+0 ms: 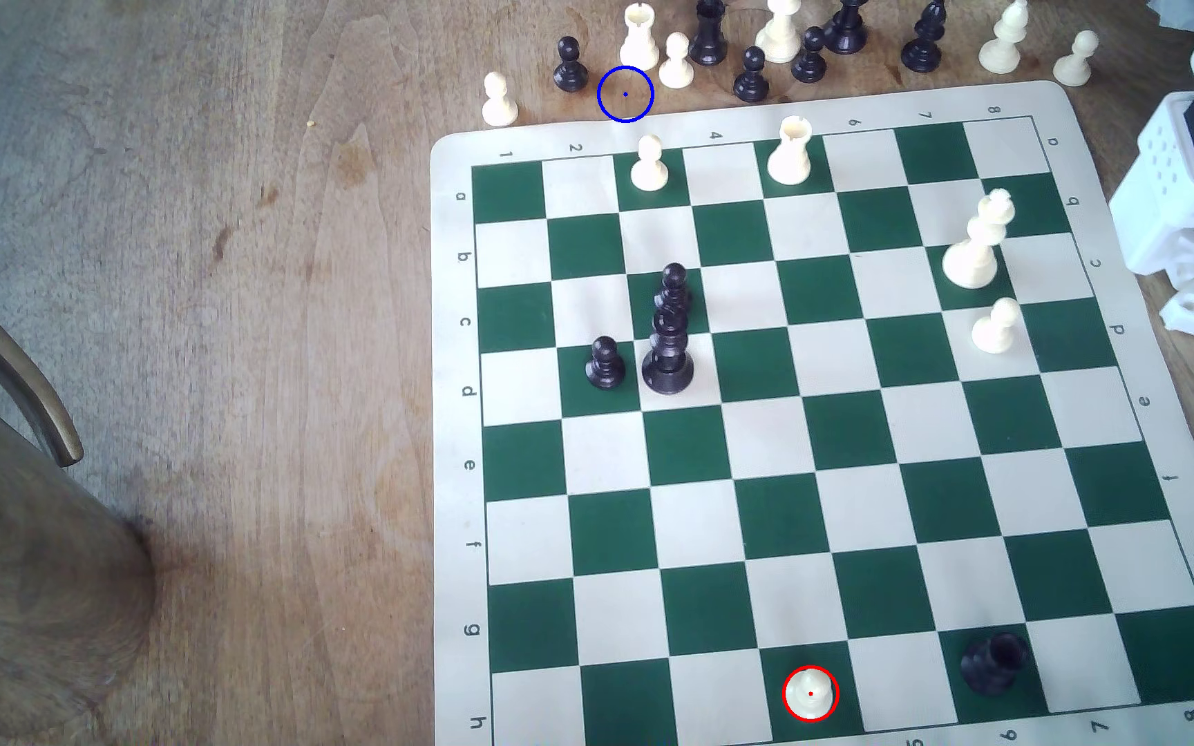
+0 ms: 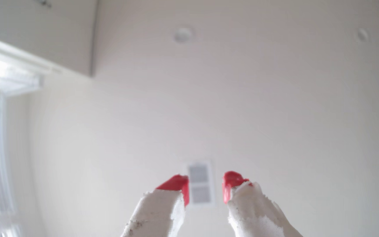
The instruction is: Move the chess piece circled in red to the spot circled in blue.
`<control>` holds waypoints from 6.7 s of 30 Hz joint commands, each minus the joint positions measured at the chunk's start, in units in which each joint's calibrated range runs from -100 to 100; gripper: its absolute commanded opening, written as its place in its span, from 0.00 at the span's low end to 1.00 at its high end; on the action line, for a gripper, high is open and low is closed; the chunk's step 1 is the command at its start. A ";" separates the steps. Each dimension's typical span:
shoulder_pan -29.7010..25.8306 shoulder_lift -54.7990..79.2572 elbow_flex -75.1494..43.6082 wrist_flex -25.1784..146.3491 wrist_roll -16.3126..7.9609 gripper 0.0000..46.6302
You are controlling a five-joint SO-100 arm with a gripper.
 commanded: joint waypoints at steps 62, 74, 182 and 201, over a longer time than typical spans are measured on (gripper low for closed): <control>-20.95 57.78 -65.84 143.76 -8.60 0.65; -31.90 79.00 -70.65 143.43 -11.18 0.61; -35.50 111.60 -89.14 120.26 -15.73 0.01; -19.46 90.55 -98.12 133.93 -9.72 0.01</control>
